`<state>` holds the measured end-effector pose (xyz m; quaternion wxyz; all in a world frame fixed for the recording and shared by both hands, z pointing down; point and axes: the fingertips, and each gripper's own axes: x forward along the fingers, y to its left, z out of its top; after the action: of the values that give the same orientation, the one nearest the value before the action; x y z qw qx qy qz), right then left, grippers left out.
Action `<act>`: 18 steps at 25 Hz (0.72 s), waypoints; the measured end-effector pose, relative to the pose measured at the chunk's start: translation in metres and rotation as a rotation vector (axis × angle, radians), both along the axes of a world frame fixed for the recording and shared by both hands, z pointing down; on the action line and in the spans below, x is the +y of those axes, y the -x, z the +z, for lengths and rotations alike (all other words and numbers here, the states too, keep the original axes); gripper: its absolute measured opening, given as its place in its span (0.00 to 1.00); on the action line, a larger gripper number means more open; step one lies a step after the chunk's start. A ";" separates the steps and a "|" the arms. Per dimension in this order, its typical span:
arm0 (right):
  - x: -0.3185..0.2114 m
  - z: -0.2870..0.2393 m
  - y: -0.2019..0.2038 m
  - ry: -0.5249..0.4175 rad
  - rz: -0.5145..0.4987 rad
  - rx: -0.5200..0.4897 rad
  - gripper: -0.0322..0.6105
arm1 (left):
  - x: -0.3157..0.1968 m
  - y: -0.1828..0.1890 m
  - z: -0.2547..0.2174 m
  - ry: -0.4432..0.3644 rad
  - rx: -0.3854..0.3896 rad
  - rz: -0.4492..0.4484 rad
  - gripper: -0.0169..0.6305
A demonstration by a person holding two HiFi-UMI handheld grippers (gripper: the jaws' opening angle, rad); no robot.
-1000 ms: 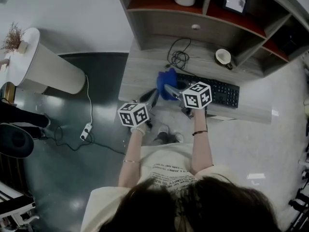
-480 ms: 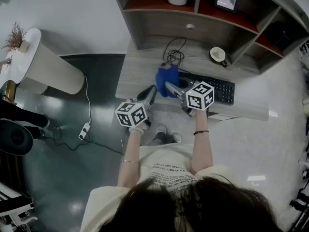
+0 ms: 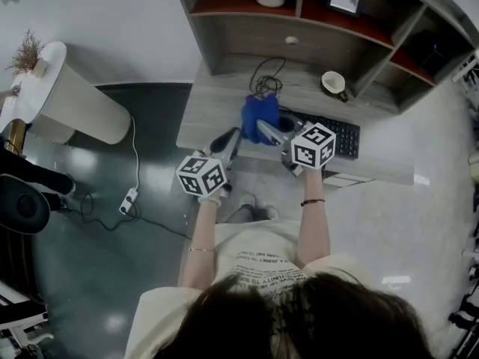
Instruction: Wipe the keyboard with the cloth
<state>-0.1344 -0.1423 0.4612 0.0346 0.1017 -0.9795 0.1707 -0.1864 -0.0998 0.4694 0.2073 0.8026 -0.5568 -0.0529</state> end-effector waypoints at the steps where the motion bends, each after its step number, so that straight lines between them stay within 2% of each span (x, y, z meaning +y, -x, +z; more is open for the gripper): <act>1: 0.000 -0.002 -0.001 -0.006 0.000 -0.007 0.14 | 0.000 -0.001 -0.002 -0.007 -0.002 -0.001 0.03; 18: -0.002 -0.010 -0.012 -0.028 0.001 -0.032 0.14 | -0.005 -0.012 -0.012 -0.027 -0.040 0.005 0.03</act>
<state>-0.1223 -0.1439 0.4508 0.0174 0.1000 -0.9821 0.1584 -0.1744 -0.1051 0.4571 0.1855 0.8076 -0.5580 -0.0436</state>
